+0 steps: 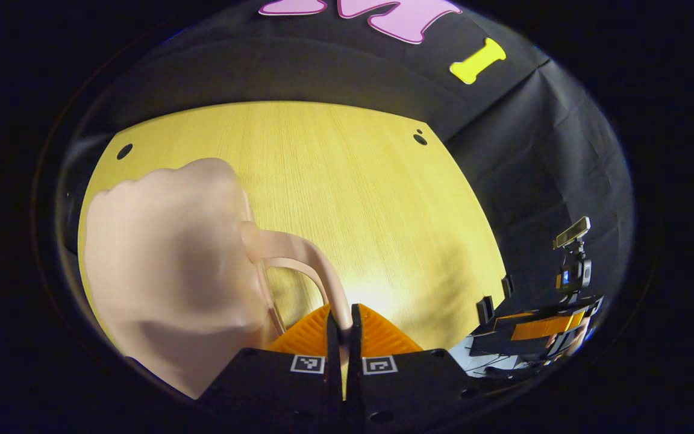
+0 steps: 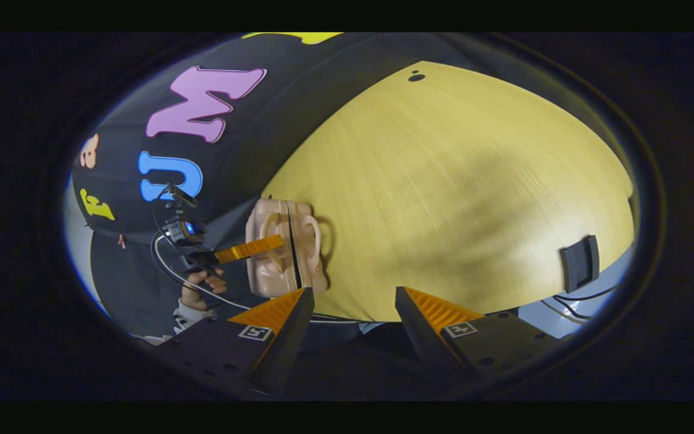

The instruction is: First open the suitcase, pack the skin care products into it, and then close the suitcase.

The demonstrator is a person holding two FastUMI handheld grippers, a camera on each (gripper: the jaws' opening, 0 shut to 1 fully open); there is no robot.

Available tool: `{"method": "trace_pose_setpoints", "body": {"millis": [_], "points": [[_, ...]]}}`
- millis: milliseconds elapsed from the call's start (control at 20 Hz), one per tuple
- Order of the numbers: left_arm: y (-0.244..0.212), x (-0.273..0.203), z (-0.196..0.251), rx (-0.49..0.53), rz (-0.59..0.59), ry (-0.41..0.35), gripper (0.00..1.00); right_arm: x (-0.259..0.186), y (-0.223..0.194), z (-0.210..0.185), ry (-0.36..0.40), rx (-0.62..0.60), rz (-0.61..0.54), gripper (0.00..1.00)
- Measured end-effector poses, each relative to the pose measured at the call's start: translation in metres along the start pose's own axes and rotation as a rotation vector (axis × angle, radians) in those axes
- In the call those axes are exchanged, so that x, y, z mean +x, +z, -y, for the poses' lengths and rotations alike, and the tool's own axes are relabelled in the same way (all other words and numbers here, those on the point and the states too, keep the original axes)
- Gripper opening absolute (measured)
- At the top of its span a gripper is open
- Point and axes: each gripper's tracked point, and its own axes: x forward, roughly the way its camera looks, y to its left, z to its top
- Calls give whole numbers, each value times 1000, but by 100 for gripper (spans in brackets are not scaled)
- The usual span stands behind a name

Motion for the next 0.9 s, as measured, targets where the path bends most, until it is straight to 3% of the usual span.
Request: {"method": "trace_pose_setpoints", "body": {"millis": [250, 300, 400, 550, 650, 750, 900], "points": [[-7, 9, 8, 55, -31, -45, 22, -1, 2, 0, -21, 23, 48, 87], [-6, 4, 10, 57, -25, -64, 30, -2, 3, -2, -25, 21, 57, 87], [-3, 2, 12, 80, 1, -72, 63, -1, 4, -6, -37, 11, 80, 87], [11, -3, 17, 125, 97, -39, 77, -4, 11, -7, -81, -38, 154, 87], [20, -17, 19, 188, 179, 19, 94, -13, 27, -8, -114, -114, 236, 87], [32, -38, 35, 245, 277, 50, 97, -28, 48, -19, -113, -207, 324, 87], [58, -87, 84, 242, 484, 58, 97, -65, 101, -38, -119, -398, 490, 89]]}}
